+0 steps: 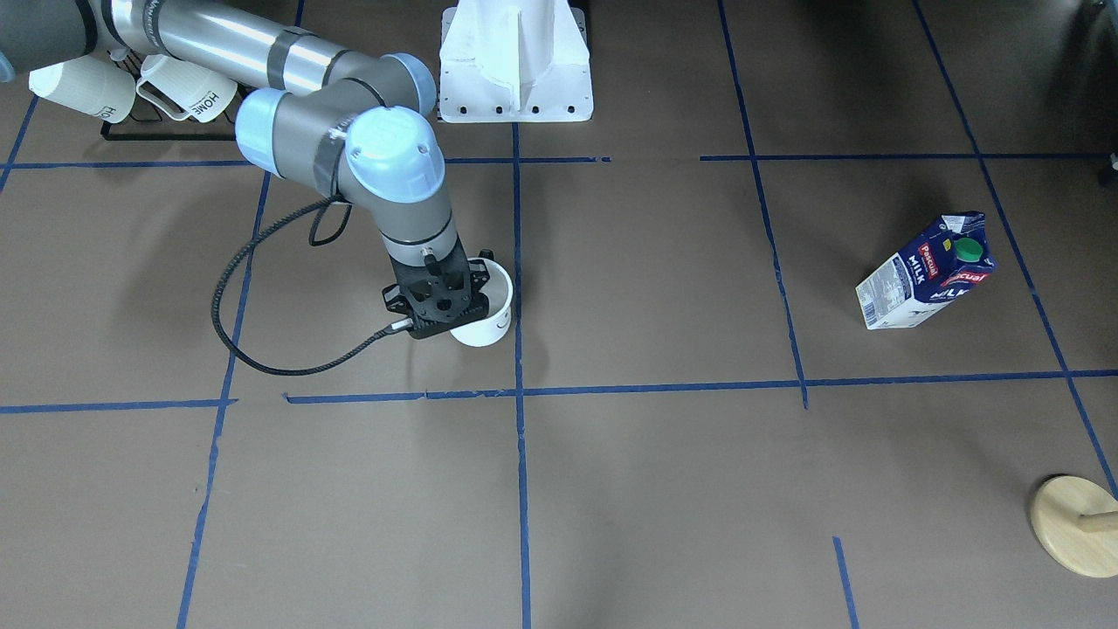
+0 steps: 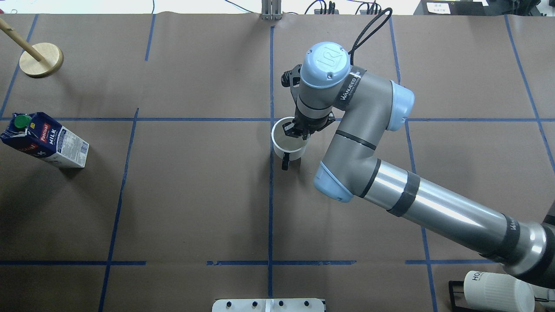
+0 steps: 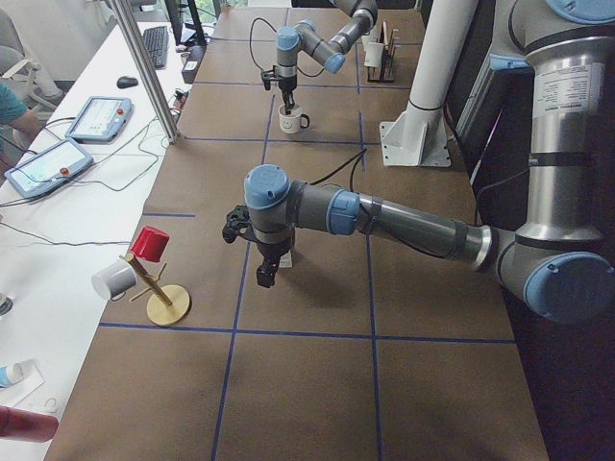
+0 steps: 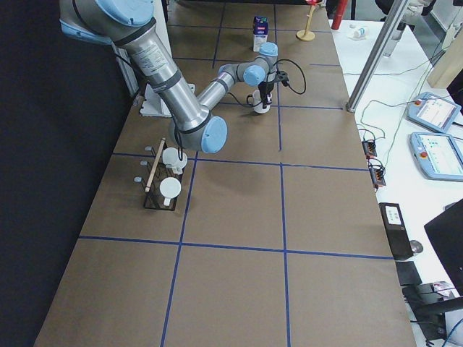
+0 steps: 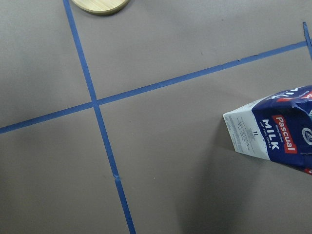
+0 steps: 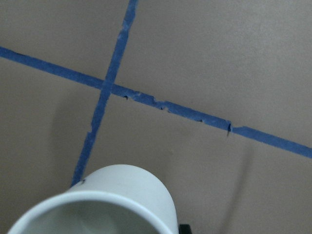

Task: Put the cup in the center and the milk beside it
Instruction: 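Carry the white mug with the right gripper to the table center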

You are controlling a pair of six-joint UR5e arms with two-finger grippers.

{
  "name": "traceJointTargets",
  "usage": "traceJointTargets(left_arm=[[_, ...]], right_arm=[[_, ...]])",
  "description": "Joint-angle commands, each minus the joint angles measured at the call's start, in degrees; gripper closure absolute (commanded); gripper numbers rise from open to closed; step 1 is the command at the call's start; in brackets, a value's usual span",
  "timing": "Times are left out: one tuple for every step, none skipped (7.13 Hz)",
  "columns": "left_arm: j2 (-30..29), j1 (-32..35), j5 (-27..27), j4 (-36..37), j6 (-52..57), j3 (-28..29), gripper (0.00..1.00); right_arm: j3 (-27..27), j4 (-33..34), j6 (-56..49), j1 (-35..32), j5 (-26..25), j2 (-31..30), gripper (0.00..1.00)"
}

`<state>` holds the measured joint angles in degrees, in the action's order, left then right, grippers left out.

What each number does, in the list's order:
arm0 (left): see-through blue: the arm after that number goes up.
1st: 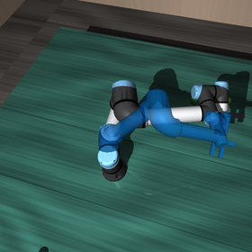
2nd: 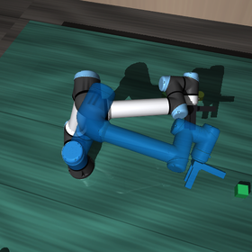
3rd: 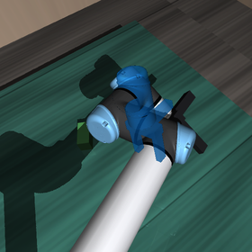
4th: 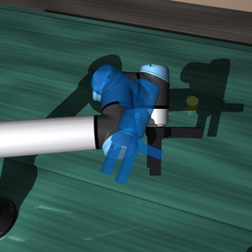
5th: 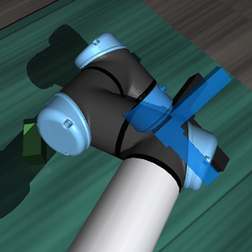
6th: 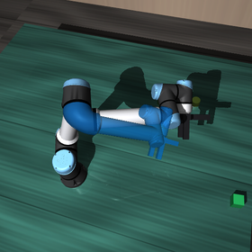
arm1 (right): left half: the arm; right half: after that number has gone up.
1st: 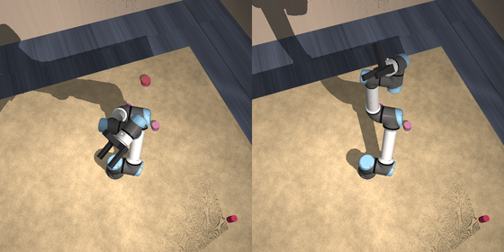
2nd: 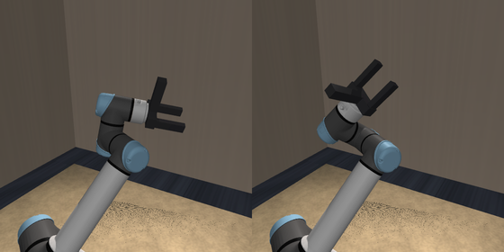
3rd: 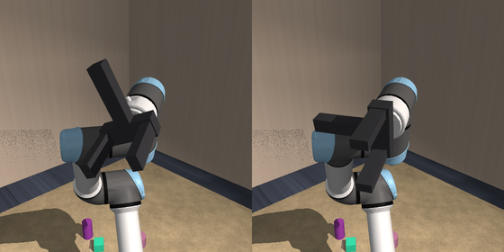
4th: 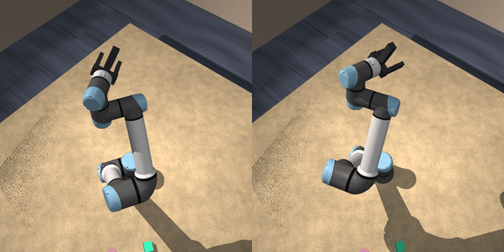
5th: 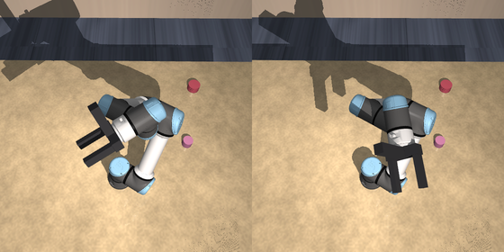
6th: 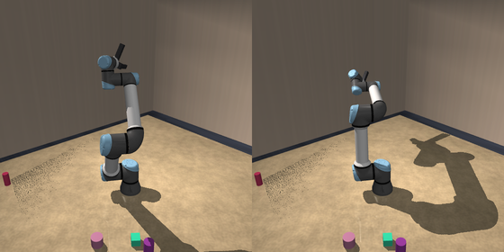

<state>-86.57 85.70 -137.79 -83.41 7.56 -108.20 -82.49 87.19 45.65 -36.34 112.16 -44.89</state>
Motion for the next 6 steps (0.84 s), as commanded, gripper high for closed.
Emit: traceJointTargets(left_arm=[[0.0, 0.0, 0.0, 0.1, 0.0, 0.0, 0.0], [0.0, 0.0, 0.0, 0.1, 0.0, 0.0, 0.0], [0.0, 0.0, 0.1, 0.1, 0.0, 0.0, 0.0], [0.0, 0.0, 0.1, 0.0, 0.2, 0.0, 0.0], [0.0, 0.0, 0.1, 0.0, 0.1, 0.0, 0.0], [0.0, 0.0, 0.1, -0.1, 0.0, -0.2, 0.0]], right_arm=[[2.6, -2.1, 0.4, 0.1, -0.1, 1.0, 1.0], [2.8, -2.2, 1.7, 0.7, -0.1, 0.9, 0.97], [2.8, -2.2, 2.8, 0.8, -0.1, 0.9, 0.86], [2.8, -2.3, 2.7, 0.8, 0.0, 0.6, 0.5], [2.7, -2.3, 2.7, 0.9, -0.1, 0.6, 0.05], [2.1, -2.2, 2.7, 0.7, 0.2, 0.8, 0.01]])
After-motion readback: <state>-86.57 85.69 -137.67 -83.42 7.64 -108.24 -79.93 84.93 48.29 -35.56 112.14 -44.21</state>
